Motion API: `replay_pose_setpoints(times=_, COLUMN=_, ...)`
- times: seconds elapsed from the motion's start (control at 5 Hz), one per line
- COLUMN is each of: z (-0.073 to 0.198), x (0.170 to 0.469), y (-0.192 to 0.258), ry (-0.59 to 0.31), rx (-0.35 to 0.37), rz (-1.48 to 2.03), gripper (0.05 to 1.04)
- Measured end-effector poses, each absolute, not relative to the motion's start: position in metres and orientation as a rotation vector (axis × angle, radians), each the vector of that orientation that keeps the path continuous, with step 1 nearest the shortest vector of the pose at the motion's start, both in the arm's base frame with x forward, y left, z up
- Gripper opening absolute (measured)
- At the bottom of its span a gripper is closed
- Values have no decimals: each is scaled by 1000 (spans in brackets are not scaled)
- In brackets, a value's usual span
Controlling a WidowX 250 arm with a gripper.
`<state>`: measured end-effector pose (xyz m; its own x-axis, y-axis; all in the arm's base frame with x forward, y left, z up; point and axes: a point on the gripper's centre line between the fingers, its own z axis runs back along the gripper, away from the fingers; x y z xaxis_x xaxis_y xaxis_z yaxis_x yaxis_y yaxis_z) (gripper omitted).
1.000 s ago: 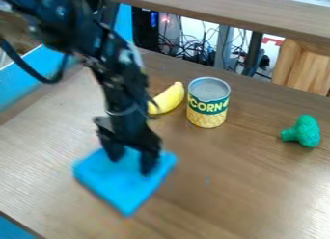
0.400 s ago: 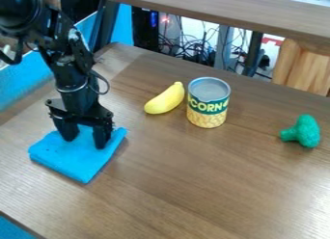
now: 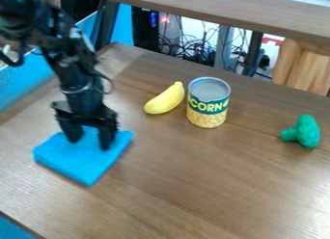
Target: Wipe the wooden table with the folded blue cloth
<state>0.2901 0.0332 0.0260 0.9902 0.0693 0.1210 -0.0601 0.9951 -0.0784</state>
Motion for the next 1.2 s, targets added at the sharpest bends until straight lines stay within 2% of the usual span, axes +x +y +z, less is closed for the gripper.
replay_pose_setpoints(times=0.4, z=29, x=289, y=-76, ry=-106, rx=-108, rz=-179, gripper=1000)
replay_pose_setpoints(times=0.8, z=30, x=284, y=-168, ry=-101, rx=-87, rz=-343, gripper=1000)
replay_pose_setpoints(times=1.0, z=30, x=276, y=-200, ry=-97, rx=-94, rz=-406, gripper=1000)
replay_pose_setpoints(times=1.2, z=30, x=270, y=-197, ry=-101, rx=-100, rz=-403, gripper=1000)
